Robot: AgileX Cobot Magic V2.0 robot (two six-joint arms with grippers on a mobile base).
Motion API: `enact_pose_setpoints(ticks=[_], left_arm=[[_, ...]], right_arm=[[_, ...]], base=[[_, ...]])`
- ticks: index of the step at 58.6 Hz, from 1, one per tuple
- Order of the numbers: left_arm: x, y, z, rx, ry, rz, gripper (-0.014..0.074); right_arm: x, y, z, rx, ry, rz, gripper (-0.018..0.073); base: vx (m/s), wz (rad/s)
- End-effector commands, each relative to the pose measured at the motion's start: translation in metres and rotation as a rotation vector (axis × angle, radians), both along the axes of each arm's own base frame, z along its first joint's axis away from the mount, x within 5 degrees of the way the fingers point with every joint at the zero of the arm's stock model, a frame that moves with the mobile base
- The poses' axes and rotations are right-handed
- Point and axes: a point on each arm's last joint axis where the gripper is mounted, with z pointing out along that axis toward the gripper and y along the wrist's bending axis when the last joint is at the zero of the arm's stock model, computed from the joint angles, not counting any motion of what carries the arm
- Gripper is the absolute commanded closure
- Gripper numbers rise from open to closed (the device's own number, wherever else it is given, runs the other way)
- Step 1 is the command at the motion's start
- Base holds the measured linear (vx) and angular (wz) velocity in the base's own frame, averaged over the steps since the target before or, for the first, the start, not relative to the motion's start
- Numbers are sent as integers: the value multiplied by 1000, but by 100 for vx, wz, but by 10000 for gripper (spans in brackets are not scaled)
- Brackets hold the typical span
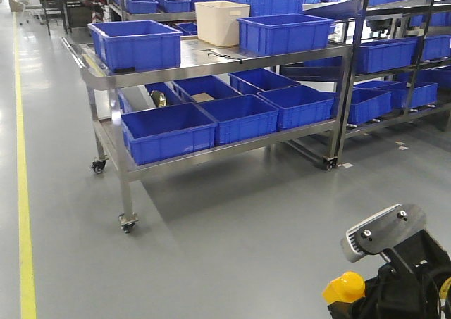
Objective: Pick red and yellow blocks into blue bin
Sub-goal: 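Drive to the shelf and stop in front of the large blue bin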
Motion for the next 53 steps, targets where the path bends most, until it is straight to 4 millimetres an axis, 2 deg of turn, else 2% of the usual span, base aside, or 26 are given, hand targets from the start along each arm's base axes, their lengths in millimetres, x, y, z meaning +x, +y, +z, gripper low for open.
enact_pose_setpoints(ticks=[1, 33, 53], left_arm=[[3, -2, 13, -44, -84, 1, 263], [3, -2, 13, -44, -84, 1, 263], [3, -2, 13, -43, -84, 0, 263]], right_arm=[[2, 1, 19, 33, -111, 8, 368], [2, 1, 19, 33, -111, 8, 368], [2, 1, 19, 33, -111, 8, 368]], base=[[34, -14], [37, -13], [38, -29]])
